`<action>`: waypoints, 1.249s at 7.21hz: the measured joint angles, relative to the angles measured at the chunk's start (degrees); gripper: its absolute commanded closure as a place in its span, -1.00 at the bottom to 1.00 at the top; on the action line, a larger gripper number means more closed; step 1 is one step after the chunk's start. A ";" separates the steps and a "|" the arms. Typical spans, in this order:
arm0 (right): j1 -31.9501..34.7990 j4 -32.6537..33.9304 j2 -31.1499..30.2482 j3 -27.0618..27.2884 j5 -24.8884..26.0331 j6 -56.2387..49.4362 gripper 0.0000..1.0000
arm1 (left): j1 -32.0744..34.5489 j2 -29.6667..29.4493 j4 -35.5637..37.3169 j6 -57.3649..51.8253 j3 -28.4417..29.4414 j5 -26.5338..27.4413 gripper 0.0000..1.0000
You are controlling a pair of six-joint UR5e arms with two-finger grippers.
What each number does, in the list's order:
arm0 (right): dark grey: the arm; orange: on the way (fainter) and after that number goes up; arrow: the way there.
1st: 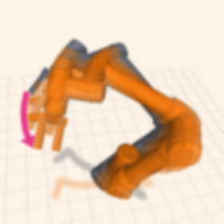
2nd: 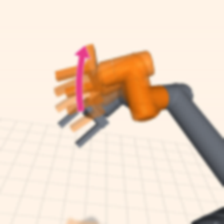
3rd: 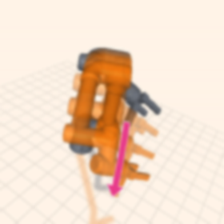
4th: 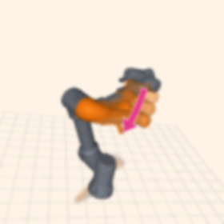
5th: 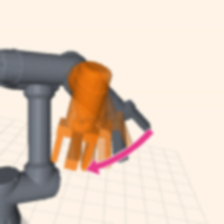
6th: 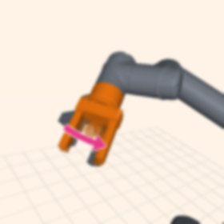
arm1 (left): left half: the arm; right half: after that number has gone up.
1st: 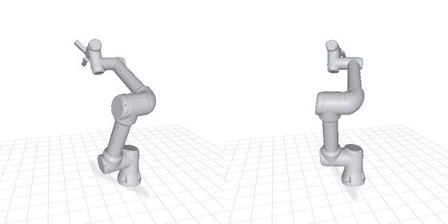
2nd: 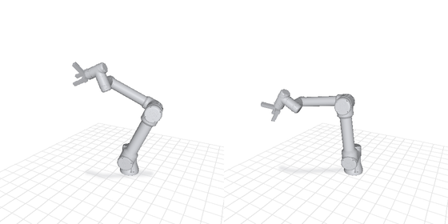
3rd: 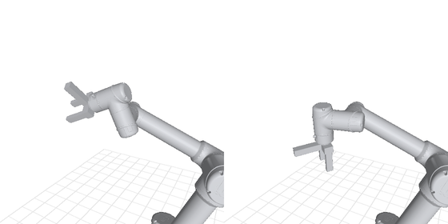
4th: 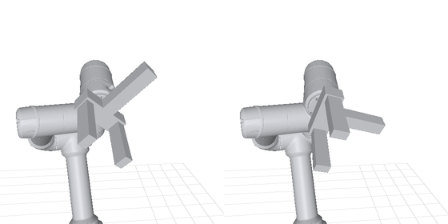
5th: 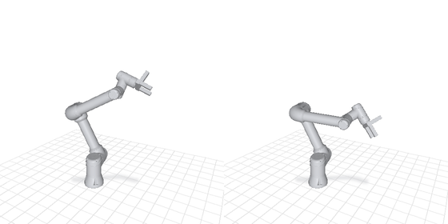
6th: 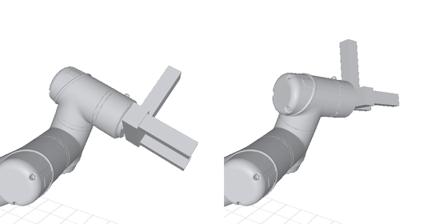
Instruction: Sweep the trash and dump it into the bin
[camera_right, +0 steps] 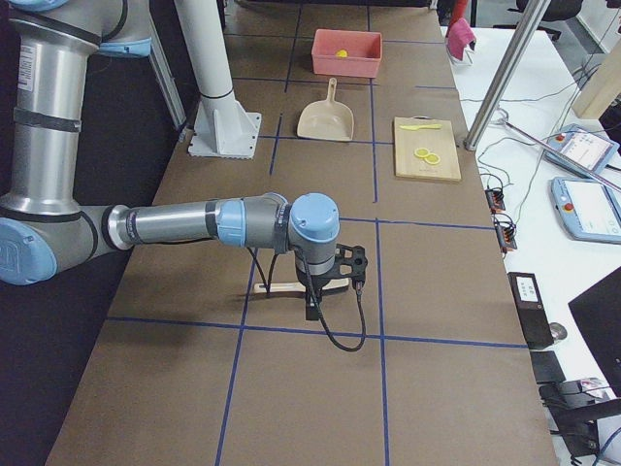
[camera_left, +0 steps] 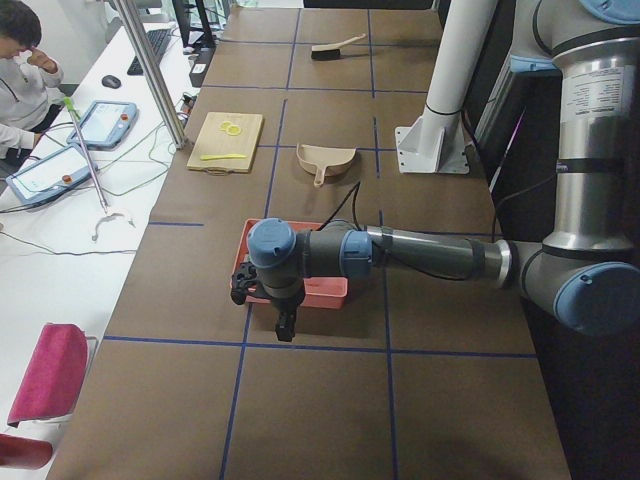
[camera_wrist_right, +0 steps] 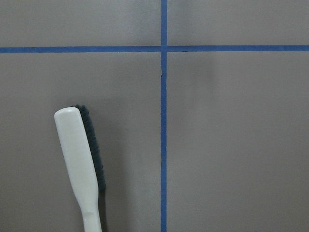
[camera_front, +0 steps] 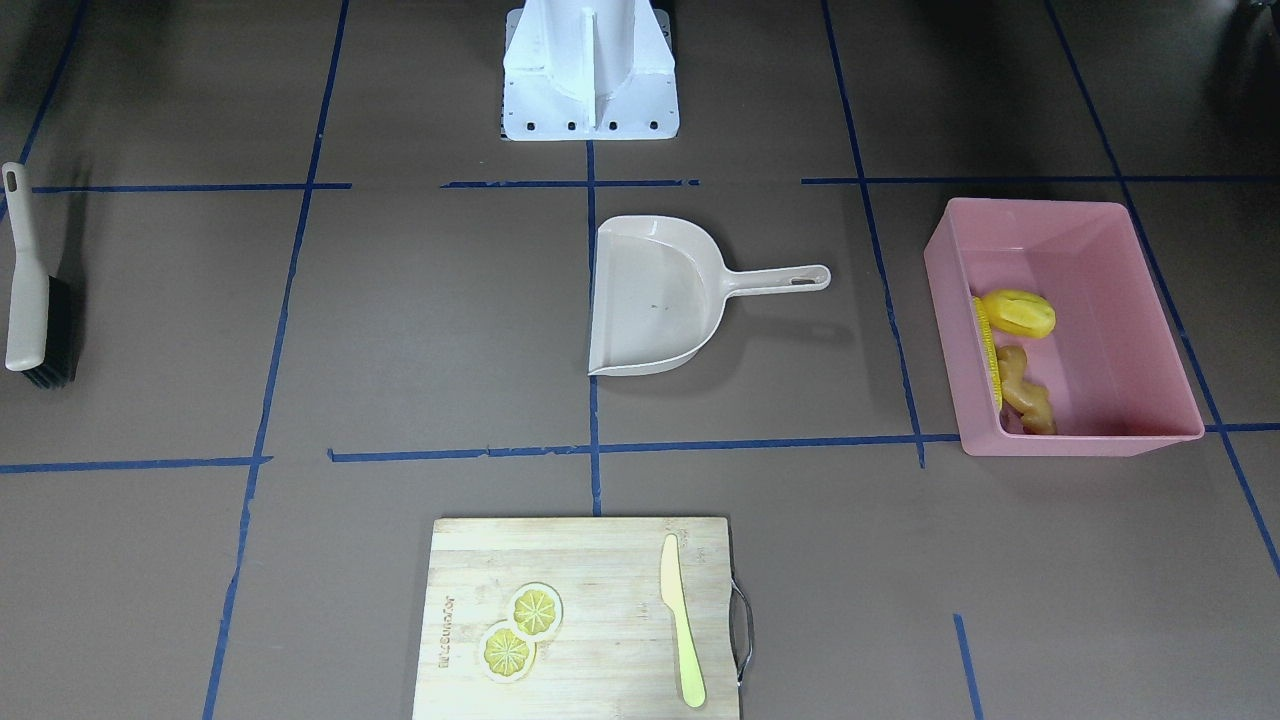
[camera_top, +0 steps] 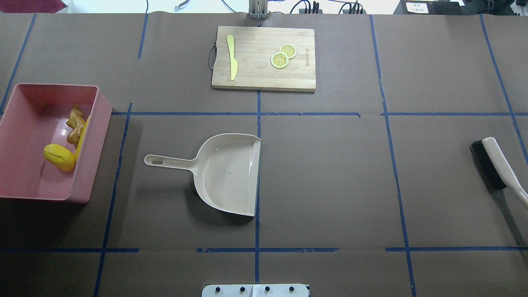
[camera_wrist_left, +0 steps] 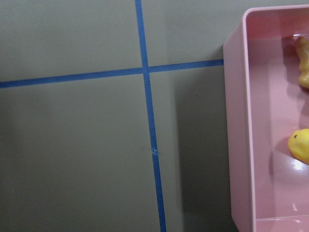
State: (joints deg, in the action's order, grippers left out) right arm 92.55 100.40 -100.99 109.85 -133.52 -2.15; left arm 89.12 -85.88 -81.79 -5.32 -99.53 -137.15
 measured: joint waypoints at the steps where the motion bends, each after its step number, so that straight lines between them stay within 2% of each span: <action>1: -0.01 0.64 0.25 0.04 0.47 0.07 -1.00 | 0.00 0.24 -0.51 0.77 0.18 0.14 -1.00; 9: -2.04 0.76 0.10 -0.08 0.57 1.21 -1.00 | -0.20 1.26 -3.01 1.71 -0.59 0.91 -1.00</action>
State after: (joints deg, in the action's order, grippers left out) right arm 90.51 101.17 -100.89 109.78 -132.95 -0.94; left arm 88.93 -84.63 -84.79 -3.60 -100.13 -136.24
